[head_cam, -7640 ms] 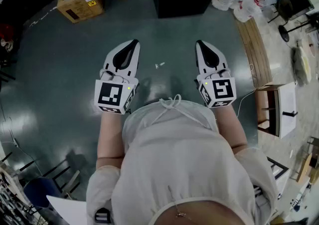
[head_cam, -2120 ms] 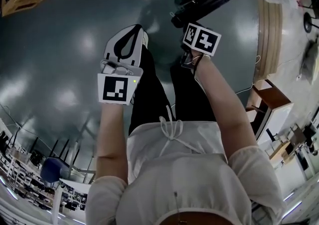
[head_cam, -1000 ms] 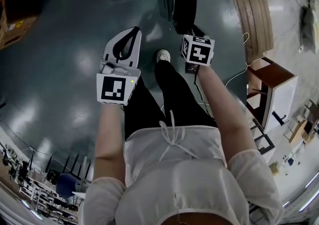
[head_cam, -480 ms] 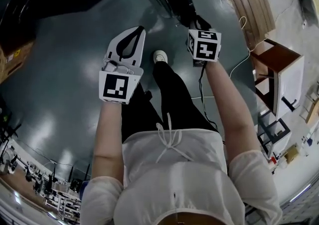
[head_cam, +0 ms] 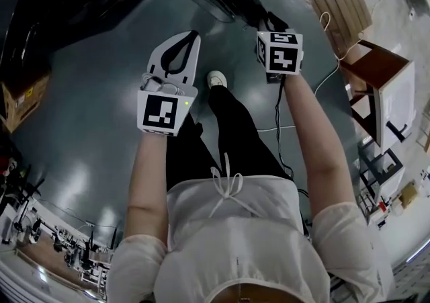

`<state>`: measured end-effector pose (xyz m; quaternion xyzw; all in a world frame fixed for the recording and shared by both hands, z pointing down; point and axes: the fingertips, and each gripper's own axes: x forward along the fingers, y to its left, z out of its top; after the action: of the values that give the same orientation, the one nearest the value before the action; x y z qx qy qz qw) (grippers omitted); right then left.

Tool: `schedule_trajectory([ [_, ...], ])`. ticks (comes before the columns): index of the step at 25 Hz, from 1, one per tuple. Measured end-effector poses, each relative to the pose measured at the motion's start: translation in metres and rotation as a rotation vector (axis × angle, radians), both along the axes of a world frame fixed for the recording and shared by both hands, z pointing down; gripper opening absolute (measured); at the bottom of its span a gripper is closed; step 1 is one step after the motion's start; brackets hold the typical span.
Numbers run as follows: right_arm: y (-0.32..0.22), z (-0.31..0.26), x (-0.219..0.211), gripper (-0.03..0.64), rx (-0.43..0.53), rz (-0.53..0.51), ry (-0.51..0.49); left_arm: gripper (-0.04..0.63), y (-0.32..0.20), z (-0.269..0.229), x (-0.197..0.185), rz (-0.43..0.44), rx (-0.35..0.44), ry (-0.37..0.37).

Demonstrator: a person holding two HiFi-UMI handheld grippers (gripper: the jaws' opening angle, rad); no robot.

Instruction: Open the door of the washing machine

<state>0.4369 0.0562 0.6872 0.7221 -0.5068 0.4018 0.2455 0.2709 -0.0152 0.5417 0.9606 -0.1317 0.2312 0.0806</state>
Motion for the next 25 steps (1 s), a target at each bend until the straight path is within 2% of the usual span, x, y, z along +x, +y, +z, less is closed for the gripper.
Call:
schedule_trajectory([
  [4, 0.000, -0.001, 0.006, 0.072, -0.033, 0.043, -0.043, 0.021, -0.003, -0.002, 0.009, 0.005, -0.018, 0.010],
  [8, 0.000, -0.003, 0.005, 0.052, -0.052, -0.073, -0.030, 0.021, -0.005, -0.010, 0.015, 0.019, 0.031, 0.052],
  [10, 0.000, -0.008, 0.003, 0.021, -0.050, -0.124, -0.020, 0.021, -0.005, -0.014, 0.012, 0.022, 0.058, 0.068],
  [11, 0.000, -0.013, 0.000, 0.005, -0.041, -0.144, -0.018, 0.021, -0.006, -0.016, 0.009, 0.016, 0.061, 0.066],
  [19, -0.024, -0.078, -0.037, 0.006, 0.075, -0.229, -0.010, 0.021, -0.018, -0.056, -0.024, -0.078, 0.070, 0.101],
  [22, -0.043, -0.114, -0.058, 0.006, 0.143, -0.299, 0.028, 0.021, -0.020, -0.076, -0.047, -0.114, 0.041, 0.071],
  [25, -0.064, -0.147, -0.085, 0.006, 0.222, -0.389, 0.078, 0.021, -0.024, -0.096, -0.074, -0.155, 0.054, 0.070],
])
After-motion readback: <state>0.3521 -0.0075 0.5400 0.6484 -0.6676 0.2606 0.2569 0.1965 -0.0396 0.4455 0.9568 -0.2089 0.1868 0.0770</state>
